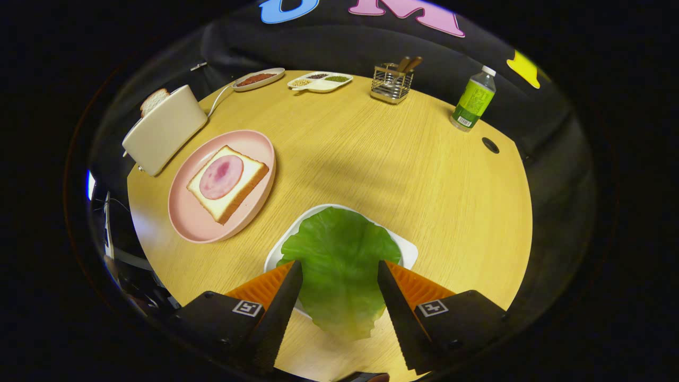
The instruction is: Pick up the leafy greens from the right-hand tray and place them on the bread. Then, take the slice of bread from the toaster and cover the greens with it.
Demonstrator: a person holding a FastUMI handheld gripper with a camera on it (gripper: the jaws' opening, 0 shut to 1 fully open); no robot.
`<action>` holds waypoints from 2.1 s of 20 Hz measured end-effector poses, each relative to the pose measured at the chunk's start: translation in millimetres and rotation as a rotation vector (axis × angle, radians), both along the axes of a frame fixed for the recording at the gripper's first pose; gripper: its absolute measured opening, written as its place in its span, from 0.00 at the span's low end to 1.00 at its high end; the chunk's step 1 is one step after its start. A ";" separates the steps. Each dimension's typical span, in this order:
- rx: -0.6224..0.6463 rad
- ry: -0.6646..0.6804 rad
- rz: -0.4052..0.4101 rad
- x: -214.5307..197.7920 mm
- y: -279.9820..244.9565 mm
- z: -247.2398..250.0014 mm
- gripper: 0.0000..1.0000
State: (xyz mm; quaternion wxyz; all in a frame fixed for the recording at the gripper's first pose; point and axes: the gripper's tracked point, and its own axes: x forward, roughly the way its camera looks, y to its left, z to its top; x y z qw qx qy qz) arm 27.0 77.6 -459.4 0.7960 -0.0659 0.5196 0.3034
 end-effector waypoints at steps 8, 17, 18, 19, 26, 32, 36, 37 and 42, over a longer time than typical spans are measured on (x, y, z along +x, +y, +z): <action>-0.034 0.059 -0.043 1.3 0.5 -19.4 0.32; 0.059 0.001 -0.159 5.0 0.8 46.9 0.06; 0.070 -0.015 -0.161 5.4 2.2 59.2 0.06; 0.085 -0.024 -0.159 4.4 6.2 70.9 0.06; 0.171 -0.054 -0.105 -2.6 68.5 132.6 0.06; 0.212 -0.042 -0.027 -10.6 148.7 150.9 0.07; 0.205 -0.054 0.001 -4.5 180.0 150.8 0.07; 0.199 -0.053 0.001 -1.8 183.9 148.0 0.07; 0.149 -0.087 -0.043 12.8 183.8 135.0 1.00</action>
